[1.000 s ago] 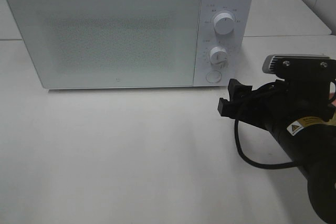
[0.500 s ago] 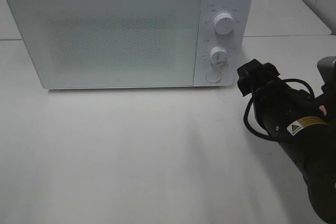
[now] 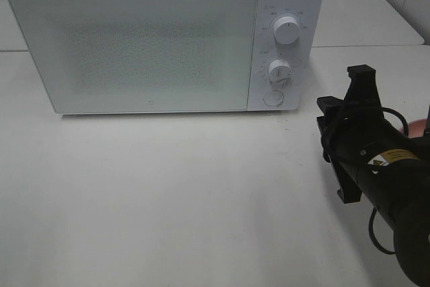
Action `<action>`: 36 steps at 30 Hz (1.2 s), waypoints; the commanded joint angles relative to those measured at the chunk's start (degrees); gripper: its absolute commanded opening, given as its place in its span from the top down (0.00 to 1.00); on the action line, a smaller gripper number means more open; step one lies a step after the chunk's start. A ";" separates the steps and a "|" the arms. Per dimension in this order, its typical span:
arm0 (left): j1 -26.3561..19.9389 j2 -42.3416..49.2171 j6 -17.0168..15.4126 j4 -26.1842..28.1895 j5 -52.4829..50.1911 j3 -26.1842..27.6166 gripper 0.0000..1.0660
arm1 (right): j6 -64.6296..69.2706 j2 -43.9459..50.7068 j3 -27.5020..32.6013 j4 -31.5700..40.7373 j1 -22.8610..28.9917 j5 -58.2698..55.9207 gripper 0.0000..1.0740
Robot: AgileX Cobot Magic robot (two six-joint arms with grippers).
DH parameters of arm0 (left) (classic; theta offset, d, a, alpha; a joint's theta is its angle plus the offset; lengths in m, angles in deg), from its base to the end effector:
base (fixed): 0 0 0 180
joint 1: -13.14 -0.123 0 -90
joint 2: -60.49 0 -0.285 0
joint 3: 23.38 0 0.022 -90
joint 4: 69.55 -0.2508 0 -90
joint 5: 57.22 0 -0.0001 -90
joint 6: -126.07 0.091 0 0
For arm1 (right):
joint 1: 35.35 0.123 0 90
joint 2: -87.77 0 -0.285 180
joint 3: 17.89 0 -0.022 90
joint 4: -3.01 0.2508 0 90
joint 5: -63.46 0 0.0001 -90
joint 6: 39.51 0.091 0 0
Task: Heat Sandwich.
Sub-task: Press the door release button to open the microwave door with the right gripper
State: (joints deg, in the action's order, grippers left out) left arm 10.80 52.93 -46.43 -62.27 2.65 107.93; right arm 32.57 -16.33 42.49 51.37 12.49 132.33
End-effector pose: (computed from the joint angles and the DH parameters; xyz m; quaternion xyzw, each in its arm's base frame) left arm -0.0045 -0.0102 0.2785 0.0401 0.8459 -0.0179 0.5315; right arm 0.1952 0.1212 0.1470 0.4998 0.5839 0.4384 0.4659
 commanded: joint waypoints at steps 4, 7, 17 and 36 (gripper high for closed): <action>0.00 1.55 -0.40 0.46 -0.86 -0.06 0.05 | 0.06 0.23 0.17 -0.06 0.34 0.69 1.00; 0.00 1.55 -0.40 0.46 -0.86 -0.06 0.05 | 0.06 0.23 0.17 -0.06 0.34 0.57 1.00; 0.00 1.55 -0.40 0.46 -0.86 -0.06 0.05 | 1.03 0.23 0.11 -0.06 0.29 -2.29 1.00; 0.00 1.55 -0.40 0.46 -0.86 -0.06 0.05 | 10.37 -10.77 -3.67 -3.38 0.17 -2.18 1.00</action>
State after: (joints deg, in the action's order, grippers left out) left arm 10.80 52.93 -46.43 -62.27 2.65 107.93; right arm 42.59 -26.18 40.14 48.73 12.49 130.21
